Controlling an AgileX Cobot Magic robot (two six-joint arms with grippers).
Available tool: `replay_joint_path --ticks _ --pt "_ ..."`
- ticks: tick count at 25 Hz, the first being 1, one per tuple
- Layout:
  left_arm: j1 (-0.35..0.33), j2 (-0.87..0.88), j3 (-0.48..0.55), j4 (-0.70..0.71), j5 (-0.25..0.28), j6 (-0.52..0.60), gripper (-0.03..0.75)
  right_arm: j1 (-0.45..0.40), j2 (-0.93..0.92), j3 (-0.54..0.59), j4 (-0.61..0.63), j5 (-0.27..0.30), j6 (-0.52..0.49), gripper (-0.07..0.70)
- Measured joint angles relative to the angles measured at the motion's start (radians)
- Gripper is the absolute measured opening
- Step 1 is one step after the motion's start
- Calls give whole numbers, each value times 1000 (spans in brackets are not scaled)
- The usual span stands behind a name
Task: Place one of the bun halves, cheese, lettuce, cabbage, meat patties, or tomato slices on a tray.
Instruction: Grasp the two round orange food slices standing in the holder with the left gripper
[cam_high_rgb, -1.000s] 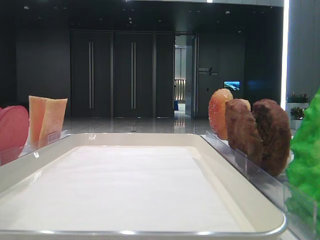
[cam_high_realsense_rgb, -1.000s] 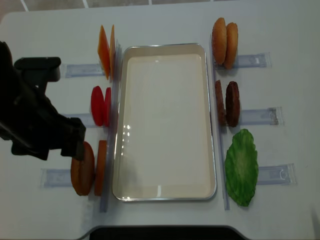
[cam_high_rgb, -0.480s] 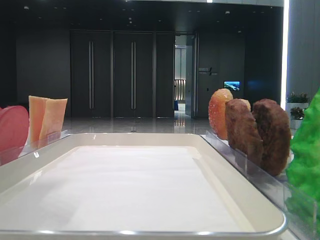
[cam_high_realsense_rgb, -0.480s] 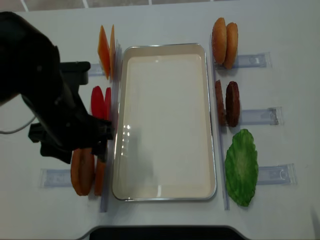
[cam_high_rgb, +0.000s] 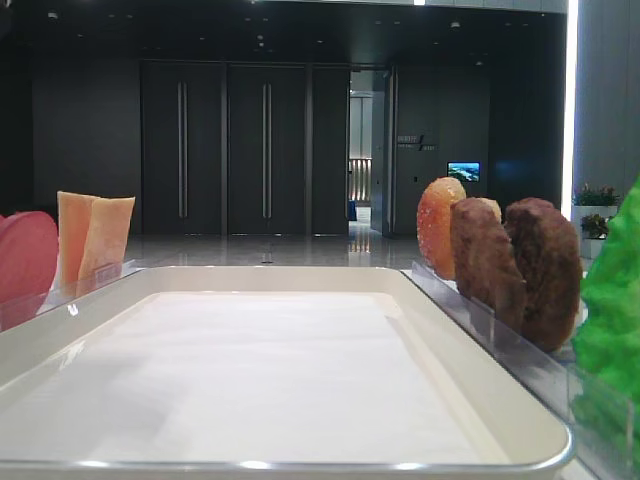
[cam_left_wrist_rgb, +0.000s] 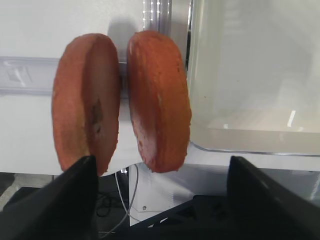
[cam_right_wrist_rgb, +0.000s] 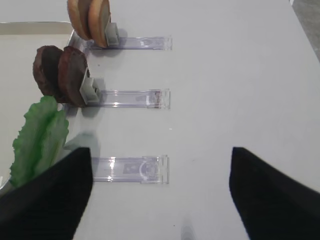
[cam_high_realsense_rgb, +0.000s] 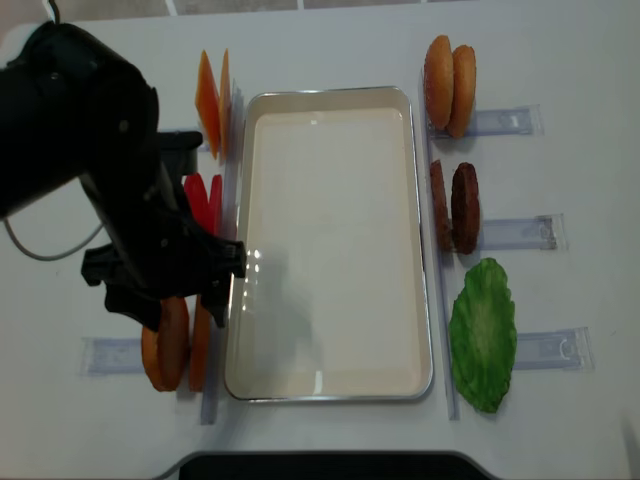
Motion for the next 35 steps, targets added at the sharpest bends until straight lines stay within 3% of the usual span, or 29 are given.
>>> replay_joint_path --ticks 15,26,35 --pt "0 124 -10 -2 -65 15 608 0 0 0 0 0 0 538" --pt "0 149 -10 -3 -23 66 607 0 0 0 0 0 0 538" --pt "0 149 -10 28 -23 72 558 0 0 0 0 0 0 538"
